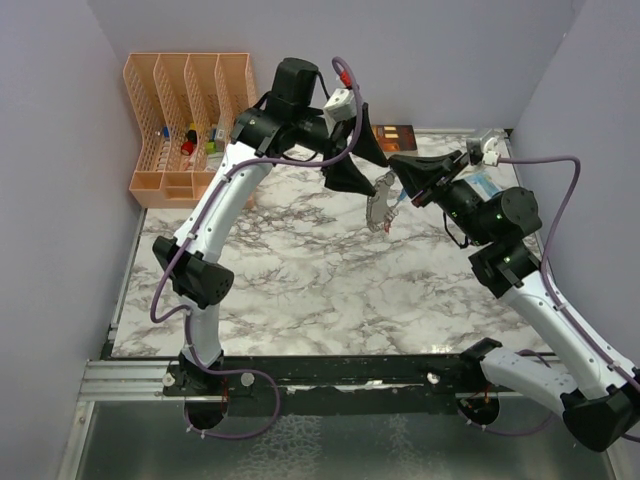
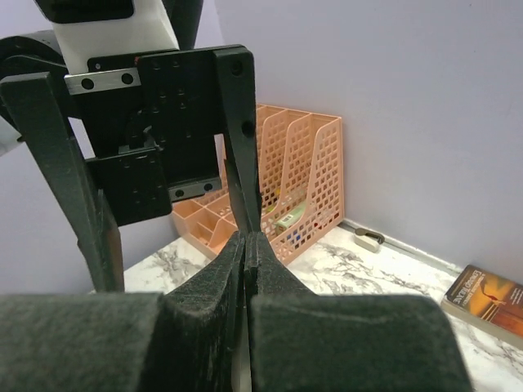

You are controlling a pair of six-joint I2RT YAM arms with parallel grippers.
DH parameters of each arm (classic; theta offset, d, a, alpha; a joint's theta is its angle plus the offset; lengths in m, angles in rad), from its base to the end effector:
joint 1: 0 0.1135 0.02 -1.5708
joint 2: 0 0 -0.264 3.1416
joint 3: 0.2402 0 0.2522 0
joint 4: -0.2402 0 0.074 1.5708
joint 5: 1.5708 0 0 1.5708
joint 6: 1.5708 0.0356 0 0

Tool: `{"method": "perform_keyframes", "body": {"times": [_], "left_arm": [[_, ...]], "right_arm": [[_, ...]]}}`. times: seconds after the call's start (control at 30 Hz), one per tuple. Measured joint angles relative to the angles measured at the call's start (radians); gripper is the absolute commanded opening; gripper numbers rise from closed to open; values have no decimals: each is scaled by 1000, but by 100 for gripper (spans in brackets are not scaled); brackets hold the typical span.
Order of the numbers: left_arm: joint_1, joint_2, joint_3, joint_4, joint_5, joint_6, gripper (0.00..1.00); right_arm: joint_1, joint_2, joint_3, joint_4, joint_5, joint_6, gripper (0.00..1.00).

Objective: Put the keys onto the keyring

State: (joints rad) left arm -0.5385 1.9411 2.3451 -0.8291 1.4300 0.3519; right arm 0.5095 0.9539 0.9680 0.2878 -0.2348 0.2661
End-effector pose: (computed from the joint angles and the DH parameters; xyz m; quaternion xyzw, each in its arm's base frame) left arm 0.3160 -0.2298 0.4785 0.5940 0.4197 -0.5867 0.3562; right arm 0.1837 0.1121 0.4246 -0.1651 0.5728 0.3667 0.7142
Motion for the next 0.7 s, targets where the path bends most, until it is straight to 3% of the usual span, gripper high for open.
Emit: {"method": "perform_keyframes", "body": {"times": [0.13,0.33,0.6,0.7], "left_arm": [[-26,-4,-31,52,6,-63,83],[-33,-5,-43,136,9,-164,83],[-44,-8,-78,183,-22,-209,74],[-58,-8,-101,193,-52,-224,66]], "right_arm": [[0,16,0,15,-18,-2,1],[-1,21,0,33,-21,-8,1],[-1,21,0,38,-21,-9,1],[-1,21,0,50,-21,-9,1]]}}
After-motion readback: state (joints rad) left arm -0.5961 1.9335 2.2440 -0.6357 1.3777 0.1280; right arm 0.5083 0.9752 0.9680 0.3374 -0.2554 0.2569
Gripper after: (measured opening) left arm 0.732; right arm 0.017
